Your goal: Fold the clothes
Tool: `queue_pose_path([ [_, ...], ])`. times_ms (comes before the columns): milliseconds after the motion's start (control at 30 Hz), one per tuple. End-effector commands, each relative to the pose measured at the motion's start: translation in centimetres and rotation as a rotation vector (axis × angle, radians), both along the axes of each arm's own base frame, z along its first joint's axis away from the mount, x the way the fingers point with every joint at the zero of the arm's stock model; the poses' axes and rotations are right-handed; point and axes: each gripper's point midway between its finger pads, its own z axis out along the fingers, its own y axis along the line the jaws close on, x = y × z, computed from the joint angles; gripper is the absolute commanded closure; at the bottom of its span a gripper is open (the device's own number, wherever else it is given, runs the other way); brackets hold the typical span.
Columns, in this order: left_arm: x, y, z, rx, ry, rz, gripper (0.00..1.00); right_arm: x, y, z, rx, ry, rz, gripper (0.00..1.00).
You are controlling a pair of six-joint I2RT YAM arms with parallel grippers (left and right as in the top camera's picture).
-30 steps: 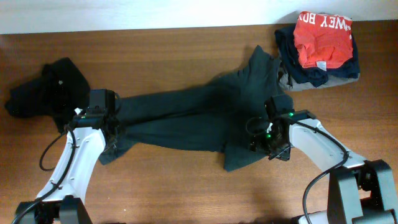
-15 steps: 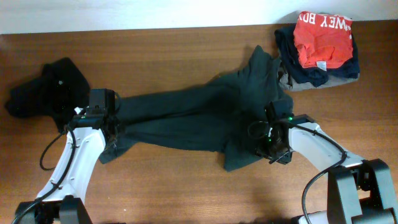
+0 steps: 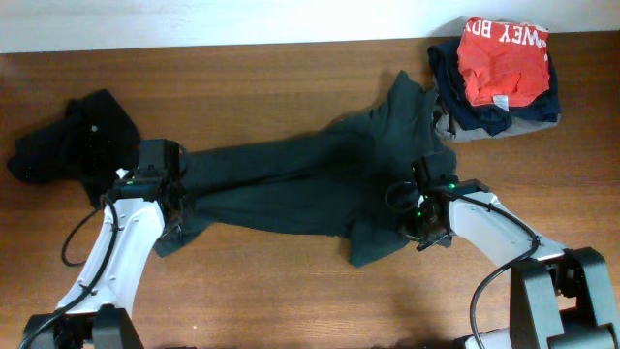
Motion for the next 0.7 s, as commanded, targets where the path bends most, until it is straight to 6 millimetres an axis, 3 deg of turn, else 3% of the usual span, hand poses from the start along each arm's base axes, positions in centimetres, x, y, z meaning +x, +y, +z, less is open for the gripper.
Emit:
queue_pose_path([
  [0, 0.4, 0.5, 0.5, 0.026, -0.007, -0.005, 0.99, -0.2, -0.4, -0.3, -0.032, 0.004, 0.0, 0.96],
  [167, 0.4, 0.3, 1.2, 0.027, -0.005, -0.072, 0.99, -0.9, -1.6, 1.5, -0.038, 0.061, -0.036, 0.96],
  [433, -1.6, 0.1, 5.0, 0.025, -0.062, -0.088, 0.99, -2.1, -5.8, 7.4, -0.01, 0.15, -0.058, 0.96],
  [667, -3.2, -0.9, 5.0, -0.03, -0.023, -0.104, 0.99, -1.6, -6.8, 9.5, 0.004, 0.142, -0.052, 0.96],
])
